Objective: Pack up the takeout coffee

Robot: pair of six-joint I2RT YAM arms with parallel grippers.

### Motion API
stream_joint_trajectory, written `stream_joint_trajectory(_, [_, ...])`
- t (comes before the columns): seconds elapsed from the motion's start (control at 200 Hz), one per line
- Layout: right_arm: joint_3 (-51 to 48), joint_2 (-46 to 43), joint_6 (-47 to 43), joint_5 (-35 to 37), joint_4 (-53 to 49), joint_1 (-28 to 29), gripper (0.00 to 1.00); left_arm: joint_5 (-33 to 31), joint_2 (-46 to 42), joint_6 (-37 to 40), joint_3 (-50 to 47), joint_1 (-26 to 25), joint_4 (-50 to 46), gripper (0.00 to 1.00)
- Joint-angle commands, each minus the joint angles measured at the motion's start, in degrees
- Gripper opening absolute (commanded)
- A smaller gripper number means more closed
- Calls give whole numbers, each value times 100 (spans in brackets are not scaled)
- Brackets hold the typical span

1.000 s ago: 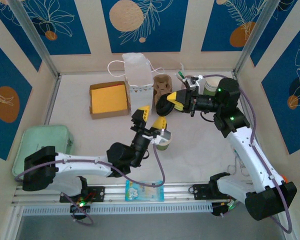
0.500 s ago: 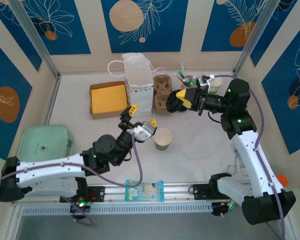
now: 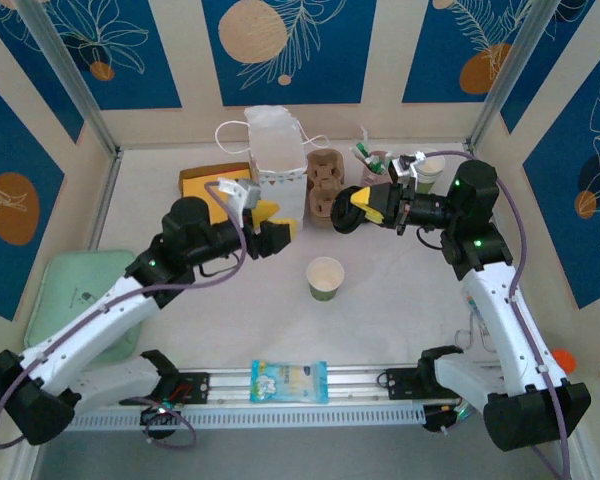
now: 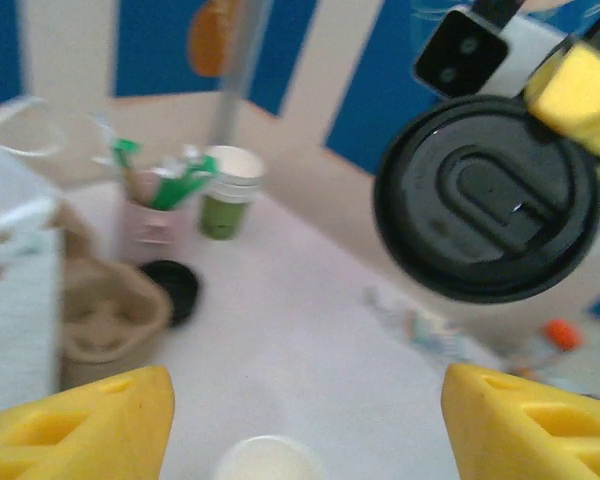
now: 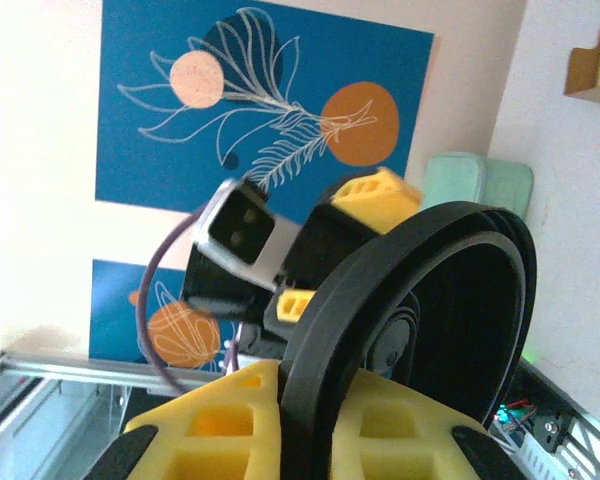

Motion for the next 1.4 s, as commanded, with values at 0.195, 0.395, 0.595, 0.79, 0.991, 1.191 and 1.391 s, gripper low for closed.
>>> stream_joint_trajectory(0.195, [309, -268, -334, -512, 1046, 570, 13, 3166, 1427, -5248, -18, 529, 5685, 67])
stream_joint_trajectory(0.395, [485, -218, -489, -475, 1124, 753, 13, 3264, 1844, -6111, 31, 521, 6799, 65])
stream_joint_trajectory(0.595, [486, -105, -353, -423, 1463, 810, 13, 3367, 1735, -6116, -60, 521, 6791, 68])
stream_joint_trajectory(0.79, [568, 76, -185, -290, 1847, 949, 13, 3357, 1713, -6140, -164, 503, 6853, 68])
stream_joint_trajectory(0.991, [679, 239, -199, -226, 1949, 1126, 12, 3276, 1671, -6140, -251, 495, 6958, 67])
stream_joint_trajectory(1.191, [621, 344, -180, -143, 2052, 1199, 12, 3206, 1693, -6311, -299, 486, 7262, 63])
stream_joint_trajectory(1.391, [465, 434, -68, -77, 2277, 1234, 12, 3167, 1747, -6491, -247, 477, 7513, 53])
